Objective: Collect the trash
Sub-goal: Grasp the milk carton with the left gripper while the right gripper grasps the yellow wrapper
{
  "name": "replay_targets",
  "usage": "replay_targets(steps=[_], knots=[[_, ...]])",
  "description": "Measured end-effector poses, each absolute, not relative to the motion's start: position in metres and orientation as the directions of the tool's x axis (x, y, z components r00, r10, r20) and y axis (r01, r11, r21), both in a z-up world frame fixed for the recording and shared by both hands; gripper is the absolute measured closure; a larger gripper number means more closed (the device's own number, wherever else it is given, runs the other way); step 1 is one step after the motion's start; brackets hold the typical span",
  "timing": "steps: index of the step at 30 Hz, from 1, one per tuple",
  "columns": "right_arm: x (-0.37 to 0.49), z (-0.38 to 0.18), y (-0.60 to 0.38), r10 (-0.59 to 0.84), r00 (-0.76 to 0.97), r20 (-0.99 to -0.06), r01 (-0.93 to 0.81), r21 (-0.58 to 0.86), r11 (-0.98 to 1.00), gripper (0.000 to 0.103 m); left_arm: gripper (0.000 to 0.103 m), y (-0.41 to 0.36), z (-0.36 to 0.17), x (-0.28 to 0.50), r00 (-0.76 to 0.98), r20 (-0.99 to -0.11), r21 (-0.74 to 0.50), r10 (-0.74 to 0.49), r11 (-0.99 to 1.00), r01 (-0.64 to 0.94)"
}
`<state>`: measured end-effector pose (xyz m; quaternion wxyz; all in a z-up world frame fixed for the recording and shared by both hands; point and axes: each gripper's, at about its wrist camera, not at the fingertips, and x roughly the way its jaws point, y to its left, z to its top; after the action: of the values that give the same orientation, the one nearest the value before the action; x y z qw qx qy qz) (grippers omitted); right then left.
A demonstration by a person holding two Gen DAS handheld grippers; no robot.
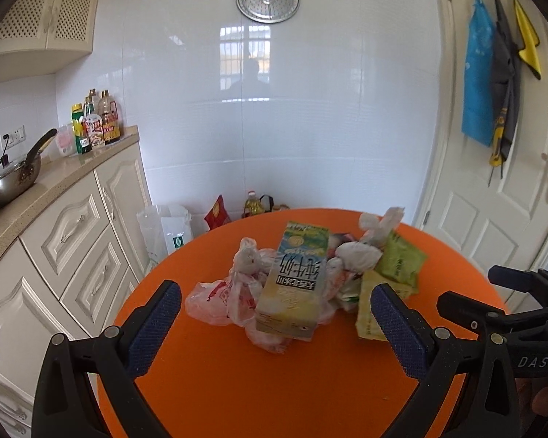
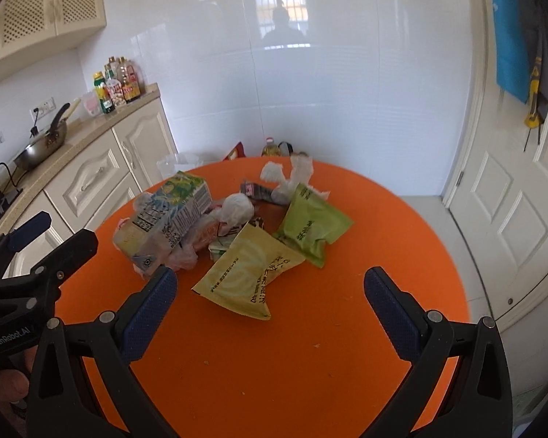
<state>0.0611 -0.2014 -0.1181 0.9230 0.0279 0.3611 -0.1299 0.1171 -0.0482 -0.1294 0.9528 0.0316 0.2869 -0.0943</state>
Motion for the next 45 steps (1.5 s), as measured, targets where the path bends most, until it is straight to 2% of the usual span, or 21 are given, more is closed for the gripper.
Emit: replay_targets(steps=[7, 12, 13, 16, 19, 20, 21, 23, 24, 25, 27, 30, 36, 45], knots=[[0.095, -0.152, -0.222, -0.167, 0.653, -0.739, 0.299, 0.048, 0.953, 0.000, 0.001, -0.079, -0.142, 0.209, 0.771, -0.621, 0.070, -0.143, 0.969, 0.236], [0.111, -0.168, -0.234, -0.137, 0.629, -0.765, 0.310, 0.085, 0.947, 0.000, 0.005, -0.096, -0.154, 0.252, 0.749, -0.643, 0.097, -0.162, 0.952, 0.290], [0.114, -0.171, -0.235, -0.128, 0.627, -0.769, 0.309, 0.094, 0.946, 0.000, 0.011, -0.098, -0.158, 0.259, 0.737, -0.653, 0.091, -0.172, 0.949, 0.303], [0.120, -0.179, -0.235, -0.100, 0.619, -0.779, 0.291, 0.109, 0.950, 0.000, 0.039, -0.103, -0.166, 0.277, 0.700, -0.682, 0.058, -0.212, 0.938, 0.341], [0.125, -0.187, -0.230, -0.082, 0.612, -0.787, 0.270, 0.110, 0.956, 0.002, 0.049, -0.107, -0.169, 0.288, 0.701, -0.676, 0.043, -0.229, 0.937, 0.348], [0.127, -0.190, -0.230, -0.085, 0.609, -0.789, 0.270, 0.105, 0.957, 0.004, 0.055, -0.104, -0.168, 0.294, 0.692, -0.675, 0.010, -0.256, 0.935, 0.355], [0.129, -0.193, -0.229, -0.089, 0.600, -0.795, 0.268, 0.095, 0.959, 0.012, 0.056, -0.103, -0.166, 0.299, 0.687, -0.673, -0.019, -0.275, 0.934, 0.356], [0.131, -0.196, -0.225, -0.112, 0.599, -0.793, 0.253, 0.055, 0.966, 0.017, 0.058, -0.105, -0.164, 0.305, 0.694, -0.668, -0.020, -0.267, 0.940, 0.342], [0.133, -0.197, -0.223, -0.124, 0.599, -0.791, 0.245, 0.034, 0.969, 0.025, 0.058, -0.106, -0.164, 0.310, 0.695, -0.667, -0.025, -0.269, 0.940, 0.340], [0.134, -0.197, -0.221, -0.117, 0.601, -0.790, 0.228, 0.029, 0.973, 0.041, 0.058, -0.107, -0.164, 0.315, 0.694, -0.665, -0.033, -0.274, 0.940, 0.339], [0.133, -0.197, -0.219, -0.083, 0.609, -0.789, 0.199, 0.051, 0.979, 0.058, 0.059, -0.111, -0.162, 0.308, 0.702, -0.657, -0.036, -0.276, 0.941, 0.336], [0.125, -0.193, -0.217, -0.080, 0.619, -0.781, 0.176, 0.038, 0.984, 0.069, 0.059, -0.112, -0.159, 0.309, 0.716, -0.638, -0.042, -0.283, 0.941, 0.335], [0.096, -0.184, -0.219, -0.065, 0.652, -0.756, 0.177, 0.067, 0.982, 0.075, 0.059, -0.114, -0.153, 0.304, 0.746, -0.599, -0.040, -0.289, 0.942, 0.333], [0.061, -0.165, -0.223, -0.077, 0.686, -0.723, 0.195, 0.081, 0.977, 0.075, 0.059, -0.112, -0.150, 0.264, 0.792, -0.528, -0.045, -0.308, 0.941, 0.336]])
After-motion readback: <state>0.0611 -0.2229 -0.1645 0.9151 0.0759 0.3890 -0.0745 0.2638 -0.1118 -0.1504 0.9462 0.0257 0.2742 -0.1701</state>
